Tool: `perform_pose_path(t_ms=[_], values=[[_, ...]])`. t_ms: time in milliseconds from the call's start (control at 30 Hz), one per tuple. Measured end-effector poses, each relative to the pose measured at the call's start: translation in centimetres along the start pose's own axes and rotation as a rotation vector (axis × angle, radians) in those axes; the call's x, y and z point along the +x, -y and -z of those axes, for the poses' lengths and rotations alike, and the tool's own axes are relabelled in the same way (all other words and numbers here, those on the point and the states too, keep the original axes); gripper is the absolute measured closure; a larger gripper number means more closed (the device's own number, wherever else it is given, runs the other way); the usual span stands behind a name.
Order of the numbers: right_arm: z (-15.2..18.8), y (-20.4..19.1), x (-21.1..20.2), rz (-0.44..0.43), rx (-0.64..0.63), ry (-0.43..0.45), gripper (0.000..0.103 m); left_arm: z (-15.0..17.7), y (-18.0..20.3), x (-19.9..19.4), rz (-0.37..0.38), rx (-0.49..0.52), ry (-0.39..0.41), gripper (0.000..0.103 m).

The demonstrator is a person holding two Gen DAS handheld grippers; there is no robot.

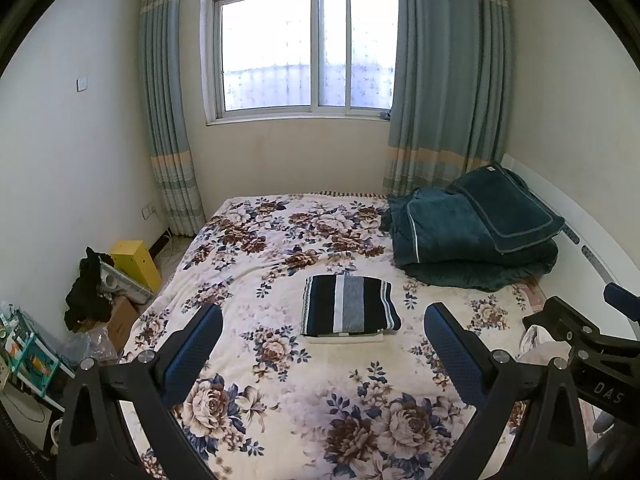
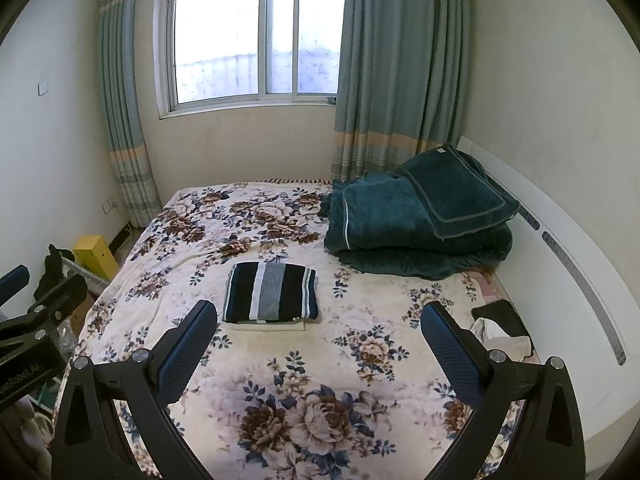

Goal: Fold small clothes

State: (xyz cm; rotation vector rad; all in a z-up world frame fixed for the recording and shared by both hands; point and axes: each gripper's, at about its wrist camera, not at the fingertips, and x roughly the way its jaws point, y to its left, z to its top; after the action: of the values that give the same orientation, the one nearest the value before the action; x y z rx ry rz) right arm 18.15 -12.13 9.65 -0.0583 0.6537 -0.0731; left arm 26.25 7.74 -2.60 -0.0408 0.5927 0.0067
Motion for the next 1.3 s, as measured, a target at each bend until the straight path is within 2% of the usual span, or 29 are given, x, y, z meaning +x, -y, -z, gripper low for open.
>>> perform_pose_path(t_ms=[1300], values=[[-0.7, -1.3, -0.6, -0.009, 0.008, 0.020, 0.000, -0.7, -0.4, -0.2, 0.020, 0.011, 0.023, 0.000]])
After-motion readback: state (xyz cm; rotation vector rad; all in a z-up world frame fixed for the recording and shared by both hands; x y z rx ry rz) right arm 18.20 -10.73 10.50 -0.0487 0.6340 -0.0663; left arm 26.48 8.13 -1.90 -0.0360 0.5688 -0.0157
